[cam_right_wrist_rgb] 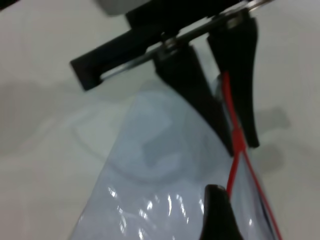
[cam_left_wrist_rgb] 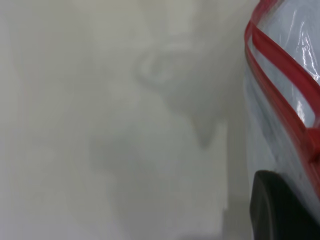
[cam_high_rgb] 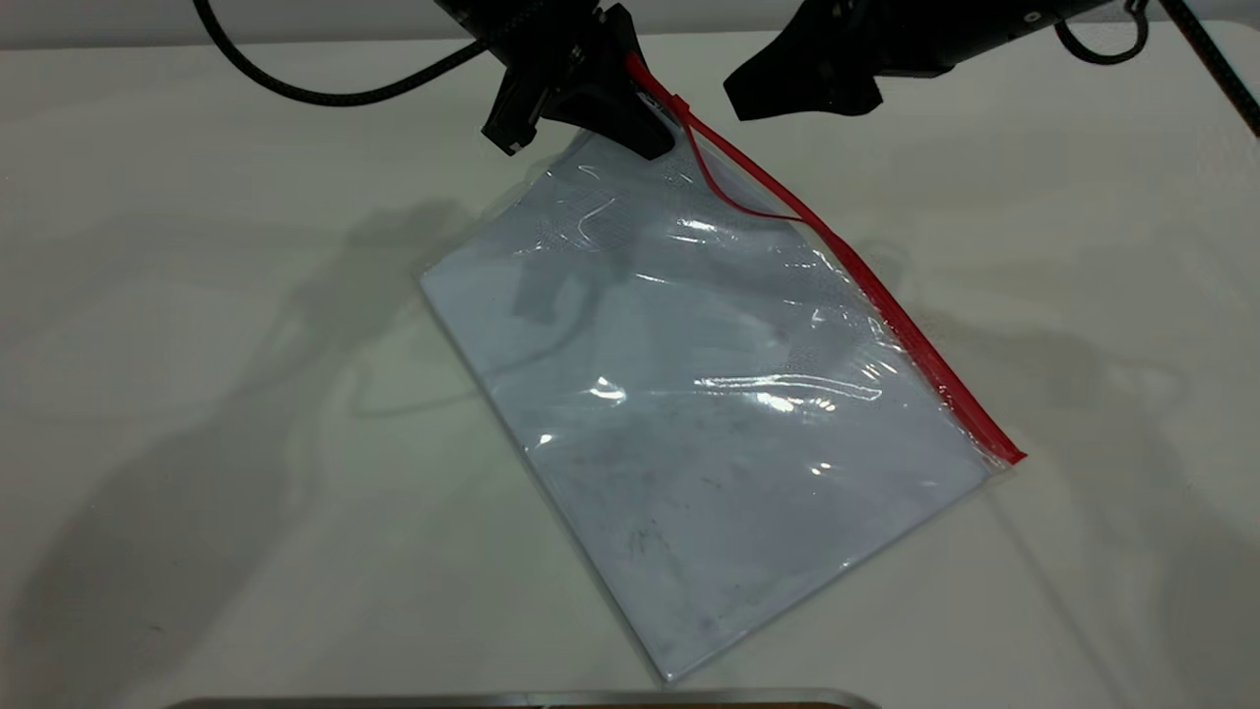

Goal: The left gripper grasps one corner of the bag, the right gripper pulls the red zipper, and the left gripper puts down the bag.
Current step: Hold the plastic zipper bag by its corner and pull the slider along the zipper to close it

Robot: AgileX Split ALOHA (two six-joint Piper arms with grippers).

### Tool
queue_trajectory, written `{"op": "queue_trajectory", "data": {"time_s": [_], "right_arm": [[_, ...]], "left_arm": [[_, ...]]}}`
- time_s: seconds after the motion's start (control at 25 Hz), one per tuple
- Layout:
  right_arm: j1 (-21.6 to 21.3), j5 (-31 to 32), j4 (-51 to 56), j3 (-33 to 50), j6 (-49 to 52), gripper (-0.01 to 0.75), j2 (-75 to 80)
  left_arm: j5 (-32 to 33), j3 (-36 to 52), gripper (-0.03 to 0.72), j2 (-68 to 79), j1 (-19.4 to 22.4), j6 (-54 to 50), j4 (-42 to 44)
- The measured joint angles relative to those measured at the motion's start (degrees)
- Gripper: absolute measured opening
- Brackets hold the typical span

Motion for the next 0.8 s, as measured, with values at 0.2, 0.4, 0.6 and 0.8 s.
{"op": "queue_trajectory", "data": {"time_s": [0.2,0.4,0.6,0.8], "right_arm": [[0.0,0.2,1.1,-0.7,0.0,0.536,0.2],[0.0,0.6,1.3,-0.8,0.0,0.536,0.8],[0.0,0.7,1.3,-0.9,0.0,0.535,1.4],[0.0,1.1,1.5,-1.0,0.0,0.519,1.4]], "left_arm": [[0.5,0.0,0.054,2.0,0.0,0.0,-3.3],[1.9,0.0,0.054,2.6,0.0,0.0,-7.9],[2.5,0.0,0.054,2.6,0.0,0.0,-10.2],[3.4,0.0,0.054,2.6,-0.2,0.0,-11.6]]}}
